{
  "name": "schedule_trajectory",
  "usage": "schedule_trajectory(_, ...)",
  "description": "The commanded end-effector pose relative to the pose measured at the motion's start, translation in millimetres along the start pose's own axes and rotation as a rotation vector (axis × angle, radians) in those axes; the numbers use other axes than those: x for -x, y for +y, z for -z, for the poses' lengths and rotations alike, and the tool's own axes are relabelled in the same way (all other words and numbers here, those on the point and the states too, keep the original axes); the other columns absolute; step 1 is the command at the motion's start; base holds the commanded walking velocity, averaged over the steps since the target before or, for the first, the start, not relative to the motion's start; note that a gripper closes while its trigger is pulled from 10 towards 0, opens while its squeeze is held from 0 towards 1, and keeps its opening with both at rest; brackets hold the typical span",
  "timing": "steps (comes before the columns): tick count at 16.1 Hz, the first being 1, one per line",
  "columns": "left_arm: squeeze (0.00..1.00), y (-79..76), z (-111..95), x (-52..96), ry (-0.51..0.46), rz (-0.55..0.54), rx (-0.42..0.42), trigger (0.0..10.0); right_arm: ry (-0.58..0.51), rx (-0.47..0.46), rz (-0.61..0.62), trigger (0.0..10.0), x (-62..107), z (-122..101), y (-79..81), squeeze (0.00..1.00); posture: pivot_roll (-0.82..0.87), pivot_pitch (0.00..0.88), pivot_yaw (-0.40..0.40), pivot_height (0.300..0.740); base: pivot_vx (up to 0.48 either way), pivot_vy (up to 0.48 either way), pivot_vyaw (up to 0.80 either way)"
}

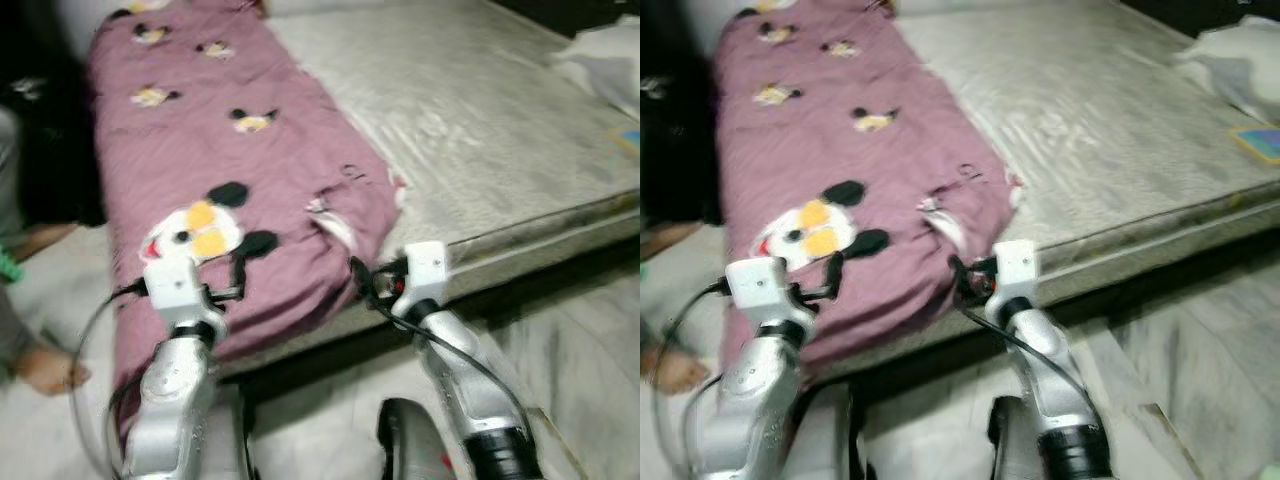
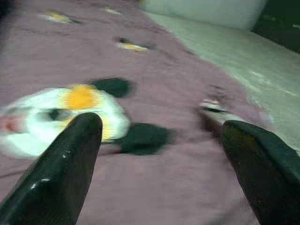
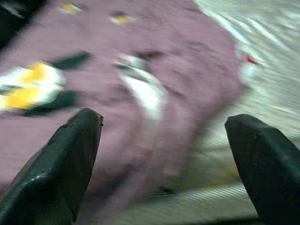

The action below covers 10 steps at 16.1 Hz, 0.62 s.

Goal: Clean up the room

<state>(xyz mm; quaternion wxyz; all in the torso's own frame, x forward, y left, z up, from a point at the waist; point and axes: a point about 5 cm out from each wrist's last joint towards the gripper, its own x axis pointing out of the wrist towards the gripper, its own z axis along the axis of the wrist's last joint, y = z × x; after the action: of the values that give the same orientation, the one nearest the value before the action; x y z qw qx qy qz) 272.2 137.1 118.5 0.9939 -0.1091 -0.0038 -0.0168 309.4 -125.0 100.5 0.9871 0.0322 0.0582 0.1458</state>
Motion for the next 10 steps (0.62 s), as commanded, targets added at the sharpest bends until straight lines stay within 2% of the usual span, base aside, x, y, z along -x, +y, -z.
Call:
schedule_trajectory(1,0.00,3.5,-2.0,0.8,-0.008,-0.010,0.003,10.0,-0.007,-0.008,-0.006,10.0,-1.8,-1.5,3.5,0.00,-0.01,0.111,-0.029,0.547,0.337,0.000,0.00)
schedule_trajectory(4,0.00,2.4,0.0,0.1,0.004,-0.014,0.012,10.0,-0.007,-0.010,-0.004,10.0,-2.4,-1.4,2.2,0.00,-0.01,0.112,-0.031,0.547,0.309,0.000,0.00)
schedule_trajectory(8,0.00,1.9,2.1,-0.3,0.017,-0.029,0.008,10.0,-0.014,0.010,-0.018,10.0,-2.2,-1.6,3.3,0.00,-0.01,0.125,-0.031,0.547,0.000,0.000,0.00)
schedule_trajectory(10,0.00,2.4,1.7,-0.9,0.017,-0.027,0.007,10.0,-0.014,0.014,-0.020,10.0,-2.9,-2.1,4.3,0.00,-0.01,0.127,-0.030,0.547,0.000,0.000,0.78)
